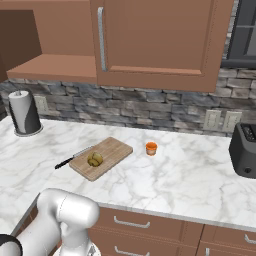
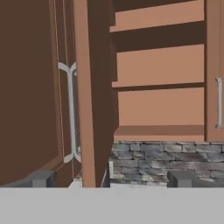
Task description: Pick the bread, place it on the cutting board, pick the jam, place it on the counter, and close the cabinet.
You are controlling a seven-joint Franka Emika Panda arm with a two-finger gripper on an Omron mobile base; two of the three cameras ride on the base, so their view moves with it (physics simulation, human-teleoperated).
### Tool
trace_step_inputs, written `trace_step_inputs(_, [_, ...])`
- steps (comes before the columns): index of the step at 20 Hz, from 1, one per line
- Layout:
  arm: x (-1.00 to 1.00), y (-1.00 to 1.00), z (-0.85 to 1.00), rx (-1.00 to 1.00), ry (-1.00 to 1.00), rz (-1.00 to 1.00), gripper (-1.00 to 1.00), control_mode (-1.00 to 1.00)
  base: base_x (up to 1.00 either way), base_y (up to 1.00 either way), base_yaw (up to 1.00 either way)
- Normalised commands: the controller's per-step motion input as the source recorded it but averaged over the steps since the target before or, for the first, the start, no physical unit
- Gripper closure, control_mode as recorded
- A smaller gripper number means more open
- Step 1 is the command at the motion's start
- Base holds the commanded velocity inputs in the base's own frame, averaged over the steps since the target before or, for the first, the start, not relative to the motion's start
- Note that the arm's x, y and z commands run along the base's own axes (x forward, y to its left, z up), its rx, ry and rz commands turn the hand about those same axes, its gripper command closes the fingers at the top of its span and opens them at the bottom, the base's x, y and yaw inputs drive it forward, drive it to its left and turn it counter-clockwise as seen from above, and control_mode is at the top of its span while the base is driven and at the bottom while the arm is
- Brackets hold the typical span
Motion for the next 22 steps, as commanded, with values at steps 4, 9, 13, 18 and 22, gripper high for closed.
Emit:
trace_step_inputs(4, [0.00,0.10,0.00,0.00,0.01,0.02,-1.00,-1.00,0.00,0.00,0.00])
trace_step_inputs(9, [0.00,0.09,0.00,0.00,0.01,0.02,-1.00,-1.00,0.00,0.00,0.00])
trace_step_inputs(13, [0.00,0.06,0.00,0.00,0.00,0.01,-1.00,-1.00,0.00,0.00,0.00])
trace_step_inputs(18, [0.02,0.03,0.00,0.00,0.00,0.01,-1.00,-1.00,0.00,0.00,0.00])
trace_step_inputs(22, [0.01,0.01,0.00,0.00,0.00,0.01,-1.00,-1.00,0.00,0.00,0.00])
